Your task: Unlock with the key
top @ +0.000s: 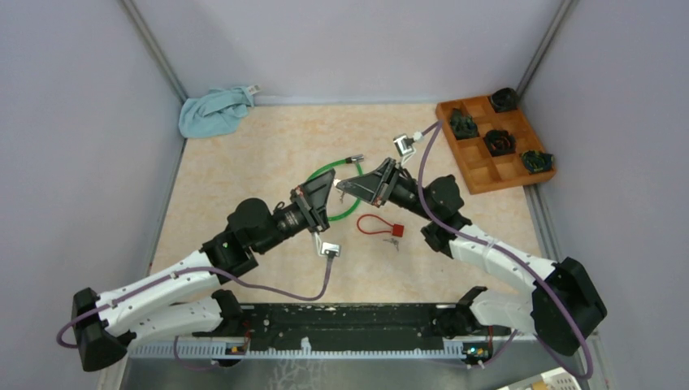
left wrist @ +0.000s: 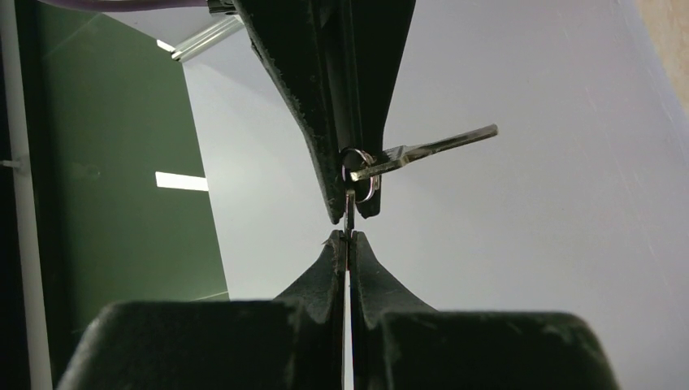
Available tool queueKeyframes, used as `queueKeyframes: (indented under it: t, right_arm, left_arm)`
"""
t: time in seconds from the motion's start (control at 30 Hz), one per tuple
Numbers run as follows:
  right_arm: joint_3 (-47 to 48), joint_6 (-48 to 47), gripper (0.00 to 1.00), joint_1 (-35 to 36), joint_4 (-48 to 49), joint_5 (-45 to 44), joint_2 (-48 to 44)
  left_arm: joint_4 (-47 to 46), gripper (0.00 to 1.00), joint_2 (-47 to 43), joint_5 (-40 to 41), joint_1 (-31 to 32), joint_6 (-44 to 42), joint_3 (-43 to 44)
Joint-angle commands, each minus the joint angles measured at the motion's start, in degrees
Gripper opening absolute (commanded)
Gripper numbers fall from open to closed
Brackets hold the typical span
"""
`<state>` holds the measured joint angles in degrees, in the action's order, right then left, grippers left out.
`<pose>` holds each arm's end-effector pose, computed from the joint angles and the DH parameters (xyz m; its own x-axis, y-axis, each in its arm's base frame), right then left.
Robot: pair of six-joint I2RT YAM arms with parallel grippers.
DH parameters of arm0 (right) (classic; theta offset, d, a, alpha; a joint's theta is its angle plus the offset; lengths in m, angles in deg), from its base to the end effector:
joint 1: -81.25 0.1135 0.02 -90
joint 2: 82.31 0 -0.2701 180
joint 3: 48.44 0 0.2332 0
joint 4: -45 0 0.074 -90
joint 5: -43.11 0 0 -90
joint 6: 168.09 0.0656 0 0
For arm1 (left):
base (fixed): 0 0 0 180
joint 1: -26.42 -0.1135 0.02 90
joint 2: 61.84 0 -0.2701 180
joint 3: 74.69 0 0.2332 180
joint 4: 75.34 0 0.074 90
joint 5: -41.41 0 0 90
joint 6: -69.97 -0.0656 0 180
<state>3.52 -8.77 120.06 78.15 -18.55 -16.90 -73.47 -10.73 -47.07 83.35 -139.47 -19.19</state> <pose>0.1819 0.1862 0.3493 -0.7491 0.4542 -0.4822 -0.5635 -0.0544 0.8243 0.1228 -0.1854 0.3477 0.7052 0.5125 0.4900 -0.4255 -0.2469 0.8706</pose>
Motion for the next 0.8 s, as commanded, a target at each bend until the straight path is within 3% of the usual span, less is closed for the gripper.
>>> queueKeyframes:
  t: [0.0,0.1,0.13,0.17,0.27,0.3,0.33,0.4,0.47,0.53,0.6,0.77]
  right_arm:
    - [-1.36,1.17,0.0,-0.27,6.15,-0.42,-2.14]
    - [-1.53,0.89,0.0,-0.67,5.69,-1.41,-3.42]
    - [-1.02,0.45,0.0,-0.88,5.03,-1.21,-3.84]
    - [-0.68,-0.07,0.0,-1.57,3.67,-0.79,-4.19]
    - [0.3,-2.51,0.0,-3.99,-0.65,1.63,-5.47]
    - [1.03,-4.15,0.0,-5.0,-2.98,2.91,-5.93]
    - [1.74,-6.42,0.0,-6.1,-6.0,4.15,-6.51]
    - [3.77,-12.82,0.0,-8.05,-13.33,6.19,-7.57]
    - [6.76,-23.41,0.0,-8.65,-24.38,6.4,-8.4]
    - [9.24,-29.41,0.0,-8.66,-30.27,6.92,-8.27]
    - [10.7,-33.24,0.0,-8.7,-32.48,9.26,-7.7]
    - [11.37,-39.13,0.0,-8.57,-33.8,15.11,-8.01]
  left_arm:
    - [-0.15,0.0,-0.55,1.99,0.21,-2.99,1.47]
    - [-0.48,0.01,-0.64,1.98,0.26,-2.88,1.1]
    - [-0.83,0.11,-0.7,2.02,0.21,-2.6,0.93]
    - [-0.92,0.3,-0.76,1.92,0.2,-2.0,0.97]
    - [3.54,0.71,-1.55,1.1,0.35,2.71,2.16]
    - [6.65,0.9,-1.82,1.22,0.5,5.02,3.22]
    - [9.31,1.0,-1.76,1.96,0.66,8.83,4.45]
    - [18.24,0.99,-0.47,3.42,1.23,19.19,9.92]
    - [33.53,0.99,3.26,1.4,1.26,37.2,20.06]
    - [49.18,0.99,9.36,-3.31,0.94,57.2,32.3]
    - [60.14,0.98,13.79,-11.85,-0.03,69.92,39.74]
    - [61.56,0.87,12.22,-27.62,-1.82,82.59,37.79]
